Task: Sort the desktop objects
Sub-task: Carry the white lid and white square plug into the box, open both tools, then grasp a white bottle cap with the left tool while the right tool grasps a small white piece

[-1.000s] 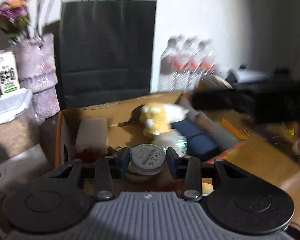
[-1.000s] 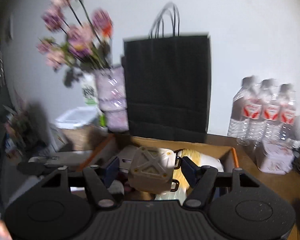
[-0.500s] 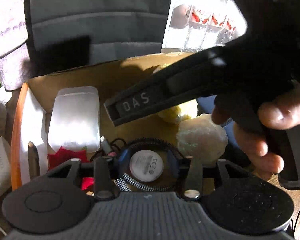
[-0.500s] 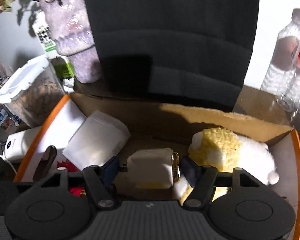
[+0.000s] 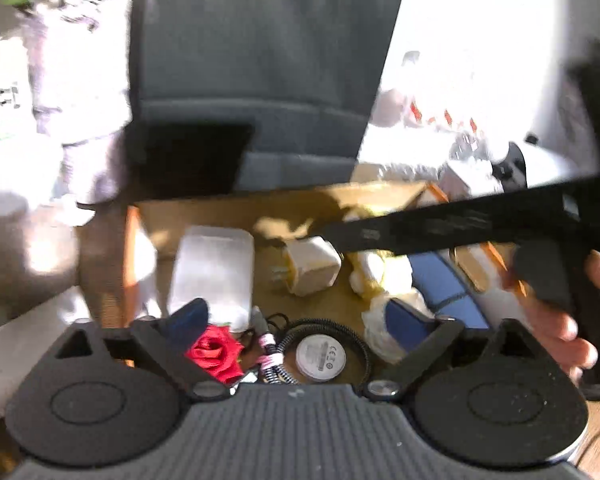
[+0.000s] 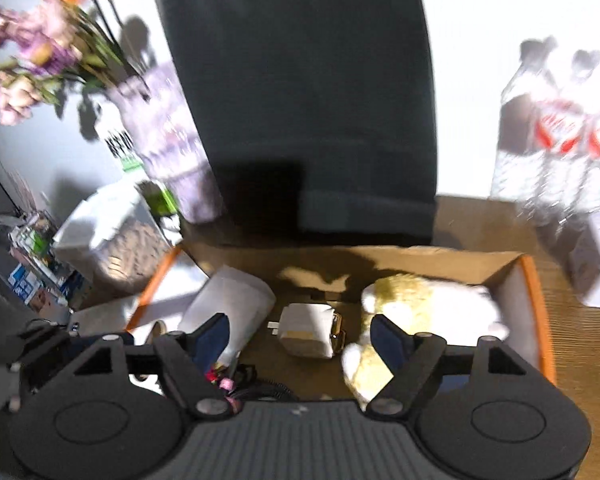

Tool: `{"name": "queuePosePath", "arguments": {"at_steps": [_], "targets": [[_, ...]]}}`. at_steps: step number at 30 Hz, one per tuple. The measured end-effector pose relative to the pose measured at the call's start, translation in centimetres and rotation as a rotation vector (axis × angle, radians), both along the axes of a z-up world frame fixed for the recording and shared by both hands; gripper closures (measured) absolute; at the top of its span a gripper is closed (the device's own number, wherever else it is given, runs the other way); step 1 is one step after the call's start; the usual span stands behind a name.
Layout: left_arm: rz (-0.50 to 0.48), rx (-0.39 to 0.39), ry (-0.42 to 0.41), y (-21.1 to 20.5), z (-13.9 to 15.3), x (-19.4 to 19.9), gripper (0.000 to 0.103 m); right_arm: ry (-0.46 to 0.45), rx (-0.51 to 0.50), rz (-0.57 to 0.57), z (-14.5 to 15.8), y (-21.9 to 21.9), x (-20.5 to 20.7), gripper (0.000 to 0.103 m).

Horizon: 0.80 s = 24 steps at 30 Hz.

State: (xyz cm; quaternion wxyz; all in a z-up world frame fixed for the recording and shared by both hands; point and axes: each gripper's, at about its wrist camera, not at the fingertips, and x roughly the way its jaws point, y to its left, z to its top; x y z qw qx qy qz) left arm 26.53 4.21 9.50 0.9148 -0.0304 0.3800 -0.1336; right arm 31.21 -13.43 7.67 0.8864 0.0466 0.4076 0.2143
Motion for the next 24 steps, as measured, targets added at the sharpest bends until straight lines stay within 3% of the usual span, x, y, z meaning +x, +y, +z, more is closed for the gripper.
{"name": "queuePosePath", "arguments": {"at_steps": [2, 6, 14, 19, 22, 24], "targets": [[0.037, -0.009, -0.002, 0.6, 0.9, -1.1, 0.001, -0.036, -0.017, -0.01, 1.0, -0.7, -1.9, 0.02], [0.097, 0.016, -0.02, 0.8, 1.5, -3.8, 0.0, -0.097, -0.099, -0.05, 1.6, -2.1, -6.7, 0.019], [0.164, 0.064, -0.131, 0.7, 1.1, -13.7, 0.0, -0.154, -0.122, -0.069, -0.9, -3.8, -18.1, 0.019], [0.17, 0.048, -0.211, 0.3, -1.1, -21.3, 0.0, -0.195, -0.081, -0.067, -3.9, -4.4, -25.5, 0.019], [0.148, 0.033, -0.266, -0.2, -4.0, -24.8, 0.0, -0.211, -0.025, -0.098, -5.9, -5.0, -28.7, 0.019], [0.143, 0.032, -0.242, -0.6, -5.8, -26.3, 0.0, -0.221, -0.05, -0.123, -7.0, -4.8, -30.6, 0.019]]}}
